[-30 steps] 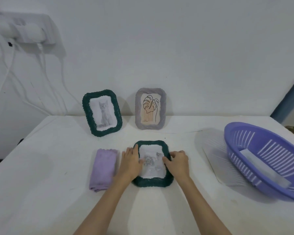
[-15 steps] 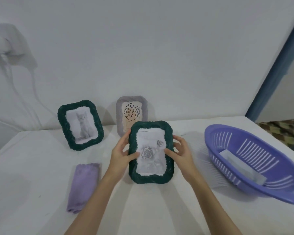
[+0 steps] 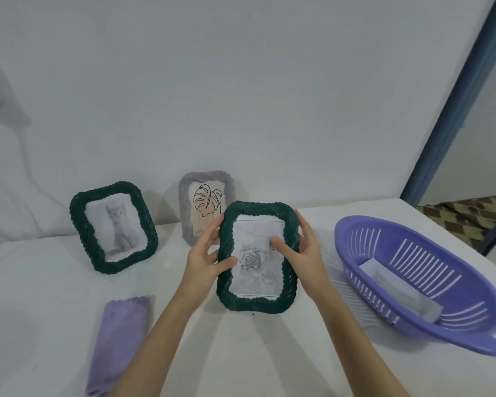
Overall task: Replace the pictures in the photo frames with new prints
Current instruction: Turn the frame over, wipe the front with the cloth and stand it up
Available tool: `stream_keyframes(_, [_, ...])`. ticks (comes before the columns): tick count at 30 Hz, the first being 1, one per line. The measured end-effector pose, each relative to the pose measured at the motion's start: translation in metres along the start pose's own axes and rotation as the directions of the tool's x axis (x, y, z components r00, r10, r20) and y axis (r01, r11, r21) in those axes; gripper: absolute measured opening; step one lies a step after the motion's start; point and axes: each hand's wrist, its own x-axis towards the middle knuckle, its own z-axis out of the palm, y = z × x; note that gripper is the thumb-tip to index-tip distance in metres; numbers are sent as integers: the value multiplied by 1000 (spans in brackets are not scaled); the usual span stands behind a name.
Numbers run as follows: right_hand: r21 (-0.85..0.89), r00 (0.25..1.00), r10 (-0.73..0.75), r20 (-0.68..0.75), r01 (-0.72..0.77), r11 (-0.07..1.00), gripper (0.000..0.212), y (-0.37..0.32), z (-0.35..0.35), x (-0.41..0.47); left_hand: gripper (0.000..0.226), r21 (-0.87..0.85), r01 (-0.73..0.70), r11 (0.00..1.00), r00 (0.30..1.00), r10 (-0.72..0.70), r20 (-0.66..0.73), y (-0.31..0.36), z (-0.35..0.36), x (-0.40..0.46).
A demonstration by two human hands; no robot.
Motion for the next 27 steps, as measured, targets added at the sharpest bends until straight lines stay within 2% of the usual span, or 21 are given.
stream_keyframes(7, [-65, 994, -67, -85, 62, 996, 76, -1, -21, 49, 90, 147, -66, 987, 994, 52, 97, -10, 20, 59])
stream_keyframes(11, [-76, 987, -81, -142, 71, 995, 77, 6, -34, 84, 95, 267, -104, 958, 993, 84, 87, -22, 33, 107])
stream_keyframes(17, [-53, 974, -23, -223, 12, 999, 68, 30, -44, 126, 99, 283, -55, 958, 997, 36, 72, -49, 40, 158])
stream_keyframes(25, [-78, 978, -3, -210, -13, 997, 50, 44, -49, 149, 96, 322, -43, 946, 995, 12, 98, -59, 40, 174])
stream_keyframes(27, [-87, 976, -5, -216, -14, 996, 51, 45, -48, 150, 95, 312, -36, 950, 994, 4, 105, -61, 39, 175])
